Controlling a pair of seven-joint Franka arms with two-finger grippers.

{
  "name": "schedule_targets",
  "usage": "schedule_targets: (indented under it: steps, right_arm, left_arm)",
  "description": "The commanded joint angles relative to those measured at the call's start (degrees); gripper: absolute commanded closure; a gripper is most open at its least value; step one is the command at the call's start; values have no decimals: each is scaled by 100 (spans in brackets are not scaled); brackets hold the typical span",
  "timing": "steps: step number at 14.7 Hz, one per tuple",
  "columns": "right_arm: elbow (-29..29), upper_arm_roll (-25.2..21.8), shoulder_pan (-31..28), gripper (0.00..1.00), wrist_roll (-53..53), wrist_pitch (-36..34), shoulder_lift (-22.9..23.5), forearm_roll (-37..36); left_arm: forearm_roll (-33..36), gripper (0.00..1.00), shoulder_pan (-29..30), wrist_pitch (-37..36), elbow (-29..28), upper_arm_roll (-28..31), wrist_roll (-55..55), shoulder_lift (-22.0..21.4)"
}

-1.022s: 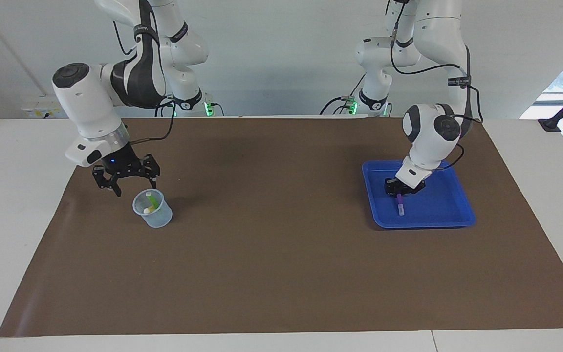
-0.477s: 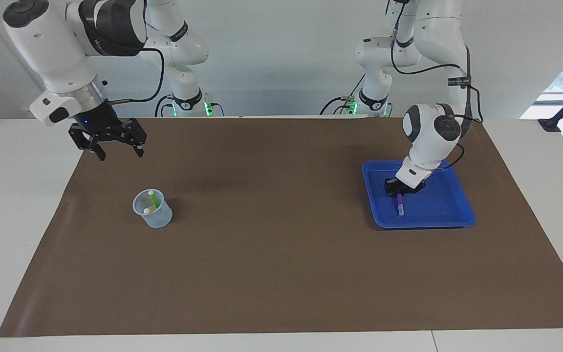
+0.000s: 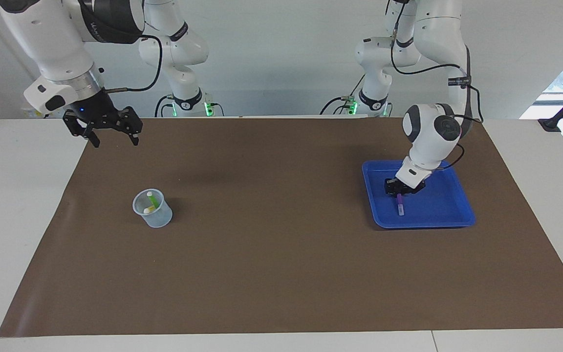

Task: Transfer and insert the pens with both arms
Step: 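Grasp the purple pen with the left gripper while the right gripper retracts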

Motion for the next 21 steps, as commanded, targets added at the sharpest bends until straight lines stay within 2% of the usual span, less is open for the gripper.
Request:
schedule_targets:
  steps: [1, 2, 3, 4, 10, 12, 15, 19, 20, 21]
  right_arm:
    - [-263, 42, -25, 0, 115, 63, -198, -102]
    - [-246, 42, -25, 0, 107, 64, -189, -84]
    - [-202, 51, -8, 0, 115, 29, -172, -93]
    - [-167, 130, -7, 0, 124, -6, -154, -93]
    - [-132, 253, -33, 0, 414, -147, -163, -136]
    - [-132, 324, -86, 0, 554, -217, -180, -137]
    - [-132, 525, -262, 0, 581, -305, -198, -137]
    - [-132, 526, -227, 0, 590, -340, -216, -137]
    - [-132, 526, -227, 0, 590, -340, -216, -137]
    - [-132, 526, -227, 0, 590, -349, -216, -137]
  left_arm:
    - [106, 40, 96, 37, -54, 5, 80, 60]
    - [97, 39, 96, 46, -46, 5, 80, 60]
    - [106, 27, 96, 37, -19, 5, 80, 60]
    - [97, 12, 96, 28, 7, 5, 71, 69]
    - [115, 12, 43, -217, 270, 5, 71, 148]
    - [132, 22, 26, -542, 533, 5, 71, 209]
    - [246, 44, 8, -570, 543, 5, 71, 218]
    - [273, 50, 8, -526, 482, 5, 71, 210]
    - [273, 57, 8, -517, 473, 5, 71, 210]
    - [273, 68, 8, -508, 464, 5, 71, 210]
